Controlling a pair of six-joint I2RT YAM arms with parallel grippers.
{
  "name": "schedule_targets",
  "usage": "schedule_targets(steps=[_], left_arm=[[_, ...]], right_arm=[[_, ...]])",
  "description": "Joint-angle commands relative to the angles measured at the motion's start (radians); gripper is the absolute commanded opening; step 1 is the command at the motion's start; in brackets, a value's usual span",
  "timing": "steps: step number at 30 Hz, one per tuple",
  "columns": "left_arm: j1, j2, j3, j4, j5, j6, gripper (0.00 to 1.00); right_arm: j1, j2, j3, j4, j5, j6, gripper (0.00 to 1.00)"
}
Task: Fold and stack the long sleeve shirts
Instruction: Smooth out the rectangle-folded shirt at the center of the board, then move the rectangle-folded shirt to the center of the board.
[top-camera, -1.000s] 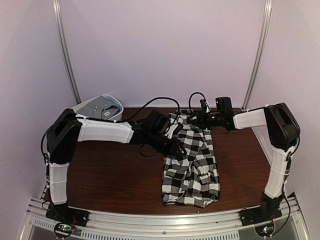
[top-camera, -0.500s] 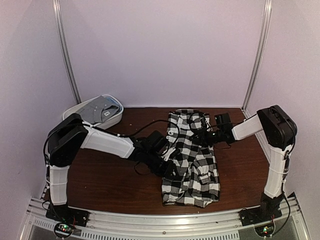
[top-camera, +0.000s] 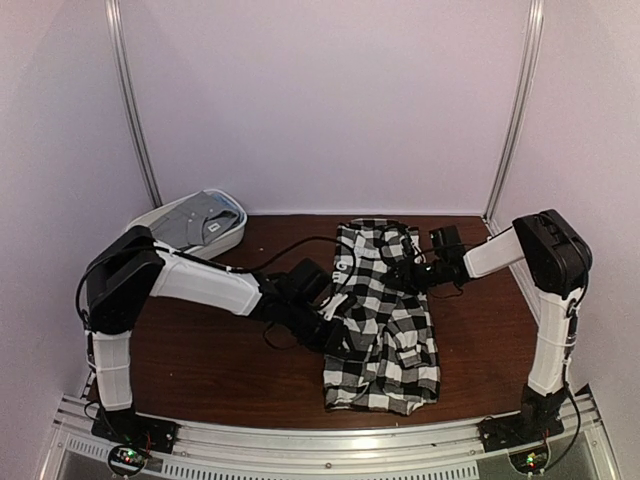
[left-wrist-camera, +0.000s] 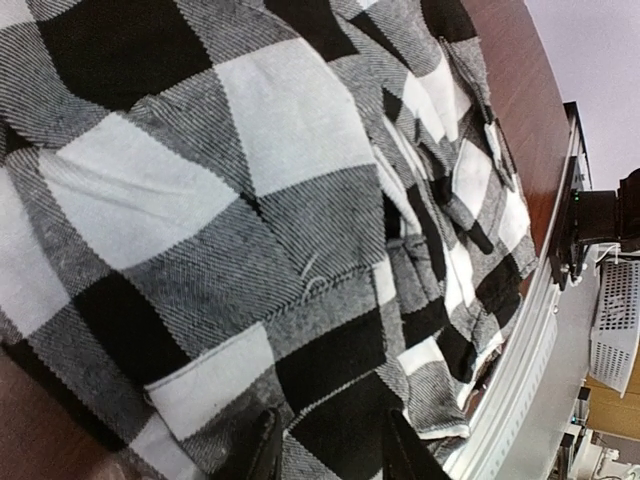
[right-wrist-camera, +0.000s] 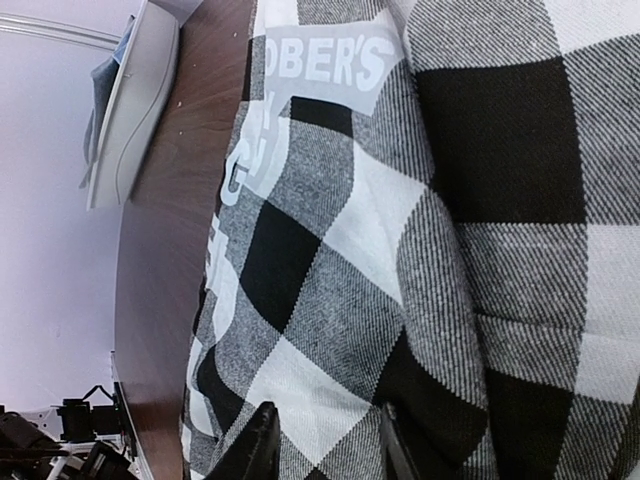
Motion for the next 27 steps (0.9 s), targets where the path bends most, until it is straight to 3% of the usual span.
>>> schedule_targets(steps=[1,12,17,27], left_arm=[[0.012,-0.11,-0.03,-0.007,-0.024,0.008,0.35],[0.146,-0.148,0.004,-0.037,-0.127,0.01,0.37],[0.201,-0.03,0.138,-0.081,-0.2,0.036,0.37],[0.209,0.214,0.399,-0.156,-0.34,0.066,0.38]], right_arm=[[-0.012,-0.086,0.029,-0.098,0.07,-0.057,0.37],[-0.023,-0.278,-0.007,-0.284,0.305,-0.161,0.44],[-0.033,-0.335,-0.069,-0.306,0.376,-0.171,0.45],[-0.041,-0.377,-0.164,-0.306,0.418,-0.185,0.46]])
